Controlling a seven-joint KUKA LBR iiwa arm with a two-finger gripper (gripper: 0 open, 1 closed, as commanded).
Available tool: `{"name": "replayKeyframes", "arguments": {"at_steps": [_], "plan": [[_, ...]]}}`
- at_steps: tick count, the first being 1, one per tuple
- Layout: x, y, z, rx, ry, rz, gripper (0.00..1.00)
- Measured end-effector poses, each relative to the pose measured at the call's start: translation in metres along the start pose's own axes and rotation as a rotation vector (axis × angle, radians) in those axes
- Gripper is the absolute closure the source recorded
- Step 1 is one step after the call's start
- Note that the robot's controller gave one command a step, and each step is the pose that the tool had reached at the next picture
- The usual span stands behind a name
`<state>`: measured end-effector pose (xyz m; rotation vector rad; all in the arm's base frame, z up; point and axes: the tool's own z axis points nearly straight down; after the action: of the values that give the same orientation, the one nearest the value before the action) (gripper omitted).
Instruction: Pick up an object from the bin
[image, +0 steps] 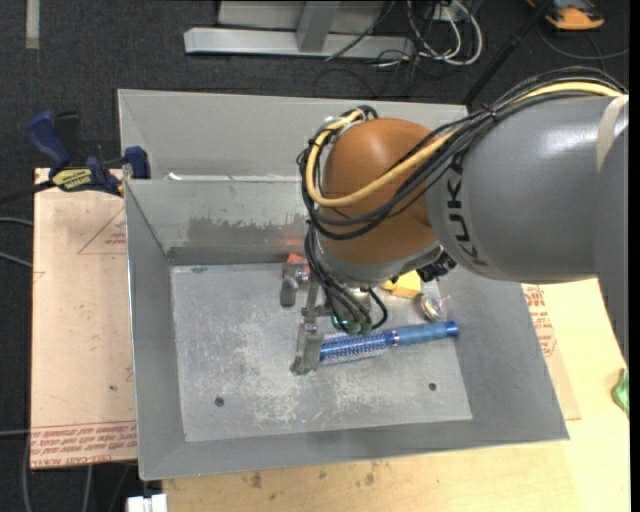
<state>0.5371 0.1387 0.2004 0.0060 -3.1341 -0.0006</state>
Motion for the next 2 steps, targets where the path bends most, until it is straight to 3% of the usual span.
{"name": "replayKeyframes", "arguments": {"at_steps": [1, 2], "plan": [[-0.007, -0.093, 0.135, 0.002, -0.001, -0.037, 0.0], [-0.018, -0.087, 0.099, 0.0, -0.013, -0.103, 0.0]]}}
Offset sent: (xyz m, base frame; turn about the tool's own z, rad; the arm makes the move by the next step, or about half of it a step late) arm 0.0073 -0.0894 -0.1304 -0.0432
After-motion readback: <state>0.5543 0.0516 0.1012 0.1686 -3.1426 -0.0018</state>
